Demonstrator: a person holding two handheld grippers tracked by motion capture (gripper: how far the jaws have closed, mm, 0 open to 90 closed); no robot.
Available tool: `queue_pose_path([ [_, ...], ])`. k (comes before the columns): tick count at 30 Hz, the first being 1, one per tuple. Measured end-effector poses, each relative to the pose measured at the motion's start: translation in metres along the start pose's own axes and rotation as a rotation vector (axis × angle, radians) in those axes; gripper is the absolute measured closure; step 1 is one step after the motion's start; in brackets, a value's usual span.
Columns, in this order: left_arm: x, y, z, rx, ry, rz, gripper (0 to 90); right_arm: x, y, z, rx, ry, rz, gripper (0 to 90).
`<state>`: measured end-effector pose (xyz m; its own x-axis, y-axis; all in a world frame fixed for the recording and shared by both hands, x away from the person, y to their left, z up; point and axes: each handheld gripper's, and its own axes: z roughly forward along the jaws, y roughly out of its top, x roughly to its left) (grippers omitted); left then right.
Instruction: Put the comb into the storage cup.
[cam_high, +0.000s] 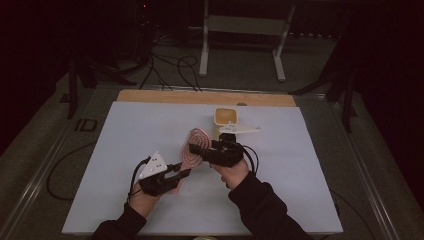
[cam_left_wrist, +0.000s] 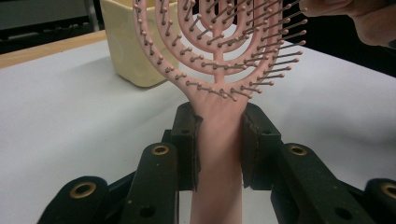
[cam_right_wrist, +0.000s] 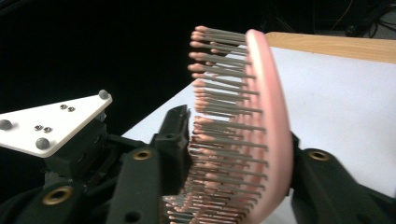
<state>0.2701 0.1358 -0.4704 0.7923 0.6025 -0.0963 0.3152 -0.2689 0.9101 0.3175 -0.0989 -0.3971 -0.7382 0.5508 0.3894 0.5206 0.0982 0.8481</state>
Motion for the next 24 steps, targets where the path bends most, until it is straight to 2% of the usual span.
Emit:
queue_pose_path([
  [9, -0.0004, -0.0008, 0.0027, 0.014, -0.003, -0.006, 71.4, -0.0019, -0.0001, -0.0003, 0.008, 0.025, 0.01, 63.7],
  [18, -0.001, 0.0016, 0.0038, 0.02, -0.013, -0.018, 70.6, 0.0036, 0.0018, -0.001, -0.008, 0.027, -0.055, 64.3],
  [24, -0.003, 0.0024, 0.0066, 0.042, 0.009, -0.055, 51.2, 0.0051, 0.0058, -0.002, -0.021, 0.009, -0.104, 64.5],
])
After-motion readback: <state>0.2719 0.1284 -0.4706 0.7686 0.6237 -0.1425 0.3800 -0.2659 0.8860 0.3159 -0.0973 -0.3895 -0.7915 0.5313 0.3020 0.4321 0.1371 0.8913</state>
